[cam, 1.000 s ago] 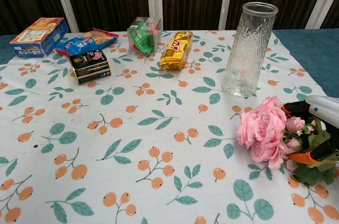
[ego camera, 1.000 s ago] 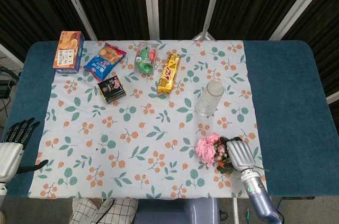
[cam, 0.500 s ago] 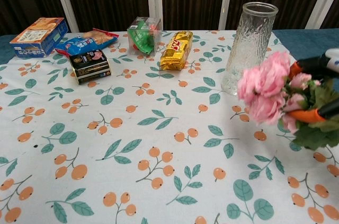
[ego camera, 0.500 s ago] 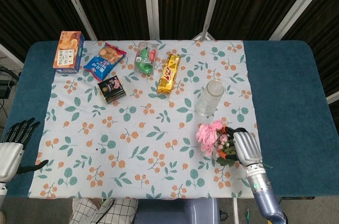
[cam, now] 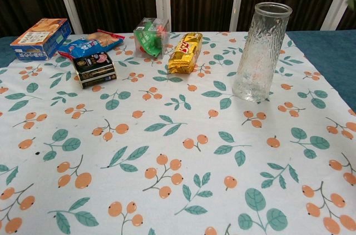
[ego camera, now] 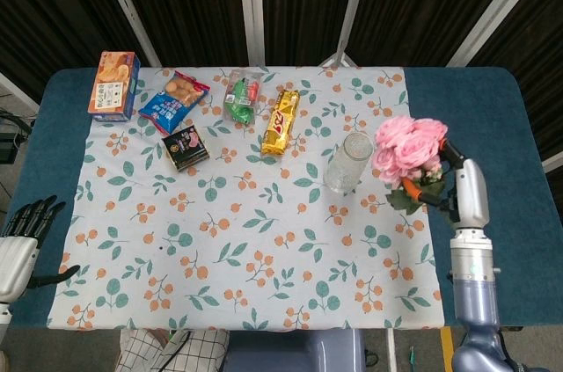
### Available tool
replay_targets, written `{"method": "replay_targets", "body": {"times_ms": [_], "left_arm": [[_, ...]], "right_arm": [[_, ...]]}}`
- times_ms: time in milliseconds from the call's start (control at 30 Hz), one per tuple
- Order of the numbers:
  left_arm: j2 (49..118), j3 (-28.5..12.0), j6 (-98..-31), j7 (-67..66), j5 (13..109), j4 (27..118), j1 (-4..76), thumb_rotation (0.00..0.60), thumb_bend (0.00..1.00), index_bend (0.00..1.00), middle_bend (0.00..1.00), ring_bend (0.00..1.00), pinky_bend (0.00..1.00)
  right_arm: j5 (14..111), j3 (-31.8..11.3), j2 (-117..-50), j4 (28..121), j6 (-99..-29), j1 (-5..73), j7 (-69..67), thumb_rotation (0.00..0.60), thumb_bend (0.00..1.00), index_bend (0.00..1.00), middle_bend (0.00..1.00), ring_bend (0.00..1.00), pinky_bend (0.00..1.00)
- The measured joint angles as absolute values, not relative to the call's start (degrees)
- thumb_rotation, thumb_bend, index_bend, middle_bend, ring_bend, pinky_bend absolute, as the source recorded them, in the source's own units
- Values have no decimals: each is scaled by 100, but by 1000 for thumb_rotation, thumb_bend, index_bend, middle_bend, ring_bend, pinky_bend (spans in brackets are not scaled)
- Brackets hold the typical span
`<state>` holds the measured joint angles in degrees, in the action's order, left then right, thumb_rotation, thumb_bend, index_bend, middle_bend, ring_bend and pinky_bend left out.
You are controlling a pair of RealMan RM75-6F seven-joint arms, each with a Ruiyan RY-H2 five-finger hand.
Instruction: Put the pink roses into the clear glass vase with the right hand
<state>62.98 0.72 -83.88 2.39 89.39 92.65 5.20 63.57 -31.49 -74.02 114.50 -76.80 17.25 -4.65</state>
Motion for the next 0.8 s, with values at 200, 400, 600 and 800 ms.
{"method": "replay_targets", "body": {"times_ms": [200, 400, 600, 800], "left_arm": [[6314, 73, -8384, 198, 8947, 9271, 526, 600, 0, 0, 0, 0, 0], [6317, 65, -8347, 206, 8900, 9274, 533, 600, 0, 0, 0, 0, 0], [6308, 74, -8307, 219, 8894, 9284, 547, 600, 0, 0, 0, 0, 0], [6295, 41, -8279, 258, 8821, 9288, 557, 600, 0, 0, 0, 0, 0]], "right_arm": [[5479, -4170, -7371, 11539, -7724, 2163, -1123, 600, 286, 417, 474, 498, 314], [4929, -4814, -7749, 11183, -7780, 2902, -1577, 600, 286, 417, 474, 498, 314], [4716, -4991, -8298, 10633, -7929, 3462, -1937, 600, 287, 417, 475, 499, 314], [4692, -4916, -8644, 10180, -7946, 3765, -2053, 600, 286, 417, 474, 498, 314]]}}
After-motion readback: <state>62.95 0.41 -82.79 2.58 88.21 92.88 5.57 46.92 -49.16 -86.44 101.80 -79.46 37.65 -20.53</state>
